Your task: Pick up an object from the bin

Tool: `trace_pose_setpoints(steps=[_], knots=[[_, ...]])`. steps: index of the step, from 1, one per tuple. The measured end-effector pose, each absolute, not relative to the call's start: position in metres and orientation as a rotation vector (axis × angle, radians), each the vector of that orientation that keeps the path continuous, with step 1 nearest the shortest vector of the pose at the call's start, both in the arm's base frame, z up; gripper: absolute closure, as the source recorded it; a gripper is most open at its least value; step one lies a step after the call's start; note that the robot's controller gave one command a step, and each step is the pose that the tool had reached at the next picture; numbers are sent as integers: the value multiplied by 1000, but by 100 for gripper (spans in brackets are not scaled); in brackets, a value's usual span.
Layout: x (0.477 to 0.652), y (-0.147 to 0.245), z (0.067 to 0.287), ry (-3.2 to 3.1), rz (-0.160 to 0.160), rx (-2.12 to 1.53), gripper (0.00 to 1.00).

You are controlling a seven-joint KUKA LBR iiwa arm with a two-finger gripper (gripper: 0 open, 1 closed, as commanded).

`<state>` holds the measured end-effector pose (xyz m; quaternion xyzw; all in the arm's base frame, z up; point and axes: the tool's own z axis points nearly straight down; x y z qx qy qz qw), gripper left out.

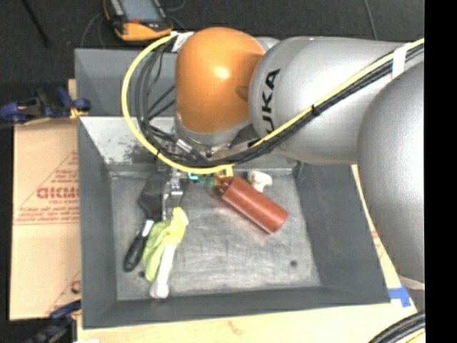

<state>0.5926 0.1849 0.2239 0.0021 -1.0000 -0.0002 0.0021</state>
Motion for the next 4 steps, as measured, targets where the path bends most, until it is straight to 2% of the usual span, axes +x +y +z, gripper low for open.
trace_pose_setpoints(steps=[1, 2, 3, 4], knots=[[594, 184, 229, -3145, -3, 1, 0], [584, 199, 185, -3150, -5, -87, 0], [592, 216, 124, -3146, -6, -105, 0], [560, 213, 94, -3142, -3, 197, 0]])
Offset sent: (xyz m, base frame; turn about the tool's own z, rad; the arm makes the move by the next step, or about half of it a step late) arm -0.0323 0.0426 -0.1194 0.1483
